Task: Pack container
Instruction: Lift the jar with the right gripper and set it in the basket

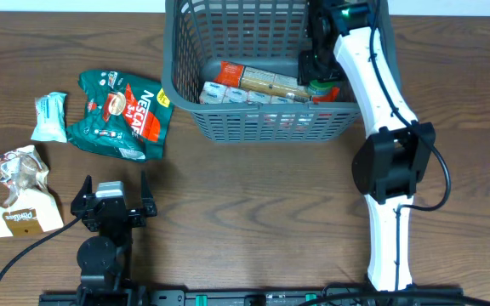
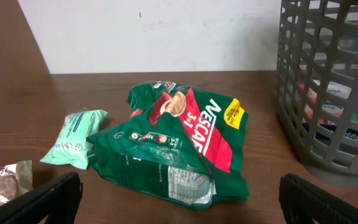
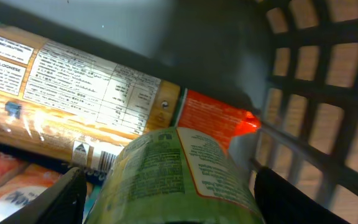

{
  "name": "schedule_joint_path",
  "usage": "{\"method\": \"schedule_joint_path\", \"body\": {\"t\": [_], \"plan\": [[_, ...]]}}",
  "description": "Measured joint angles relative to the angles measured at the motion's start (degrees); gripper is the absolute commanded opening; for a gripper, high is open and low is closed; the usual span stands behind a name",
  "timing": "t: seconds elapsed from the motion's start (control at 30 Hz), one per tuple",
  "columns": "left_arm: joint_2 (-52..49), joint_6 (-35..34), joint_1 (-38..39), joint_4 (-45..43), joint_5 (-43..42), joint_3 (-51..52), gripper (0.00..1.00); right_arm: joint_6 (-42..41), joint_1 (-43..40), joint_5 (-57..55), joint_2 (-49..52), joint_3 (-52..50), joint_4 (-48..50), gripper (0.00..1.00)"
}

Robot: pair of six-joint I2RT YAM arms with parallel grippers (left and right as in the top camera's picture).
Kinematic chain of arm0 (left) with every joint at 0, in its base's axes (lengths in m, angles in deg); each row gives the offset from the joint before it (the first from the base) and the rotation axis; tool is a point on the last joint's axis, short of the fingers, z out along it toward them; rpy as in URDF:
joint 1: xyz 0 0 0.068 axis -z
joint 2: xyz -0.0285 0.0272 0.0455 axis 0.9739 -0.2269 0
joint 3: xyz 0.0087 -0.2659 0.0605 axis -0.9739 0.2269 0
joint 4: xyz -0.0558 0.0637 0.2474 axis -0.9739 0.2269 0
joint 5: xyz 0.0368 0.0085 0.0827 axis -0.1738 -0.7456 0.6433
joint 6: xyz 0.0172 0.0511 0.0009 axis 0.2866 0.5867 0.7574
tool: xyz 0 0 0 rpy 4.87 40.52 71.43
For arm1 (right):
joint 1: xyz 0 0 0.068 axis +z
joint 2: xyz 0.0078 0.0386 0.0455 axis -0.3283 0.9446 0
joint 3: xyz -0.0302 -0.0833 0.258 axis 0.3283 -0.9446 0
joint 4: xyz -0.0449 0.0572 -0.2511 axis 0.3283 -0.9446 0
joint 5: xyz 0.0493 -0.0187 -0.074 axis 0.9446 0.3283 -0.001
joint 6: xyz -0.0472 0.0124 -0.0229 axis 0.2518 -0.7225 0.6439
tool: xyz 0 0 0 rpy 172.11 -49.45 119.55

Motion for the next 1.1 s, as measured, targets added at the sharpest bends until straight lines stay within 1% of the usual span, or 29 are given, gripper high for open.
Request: {"method": "schedule_joint_path", "body": {"t": [0.07, 0.1, 0.13, 0.17, 0.2, 0.23, 0.3, 0.33, 0.47, 0.63, 0.77, 0.83, 0.97, 1.1], "plan": [[0.00, 0.00, 0.00, -0.02, 0.00, 0.00, 0.99, 0.00, 0.00, 0.26, 0.22, 0.00, 0.00, 0.01], [0.00, 0.00, 0.00, 0.00, 0.00, 0.00, 0.99, 0.00, 0.00, 0.39, 0.24, 0.00, 0.00, 0.11], [0.00, 0.00, 0.00, 0.00, 0.00, 0.00, 0.98, 0.00, 0.00, 0.42, 0.24, 0.00, 0.02, 0.31], [0.00, 0.00, 0.00, 0.00, 0.00, 0.00, 0.99, 0.00, 0.00, 0.44, 0.24, 0.00, 0.00, 0.47], [0.00, 0.00, 0.00, 0.00, 0.00, 0.00, 0.99, 0.00, 0.00, 0.44, 0.24, 0.00, 0.00, 0.59], [0.00, 0.00, 0.00, 0.00, 0.00, 0.00, 0.99, 0.00, 0.00, 0.44, 0.24, 0.00, -0.04, 0.67], [0.00, 0.00, 0.00, -0.02, 0.00, 0.00, 0.99, 0.20, 0.00, 0.46, 0.24, 0.00, -0.35, 0.79], [0.00, 0.00, 0.00, 0.00, 0.00, 0.00, 0.99, 0.11, 0.00, 0.52, 0.26, 0.00, -0.44, 0.82], [0.00, 0.00, 0.00, 0.00, 0.00, 0.00, 0.99, 0.44, 0.13, 0.68, 0.26, 0.07, -1.11, 0.88], [0.00, 0.00, 0.00, 0.00, 0.00, 0.00, 0.99, 0.61, 0.85, 1.14, 0.24, 1.07, -2.23, 0.91], [0.00, 0.00, 0.00, 0.00, 0.00, 0.00, 0.99, 0.68, 2.36, 1.33, 0.13, 4.37, -2.51, 0.99], [0.00, 0.00, 0.00, -0.02, 0.00, 0.00, 0.99, 0.79, 3.02, 1.51, -0.61, 6.60, -2.54, 0.99], [0.00, 0.00, 0.00, 0.00, 0.00, 0.00, 0.99, -0.48, 3.74, -0.04, -5.44, 11.37, -2.71, 0.99], [0.00, 0.00, 0.00, -0.02, 0.00, 0.00, 0.99, -1.84, 2.64, -3.56, -14.53, 14.51, -3.45, 0.99]]}}
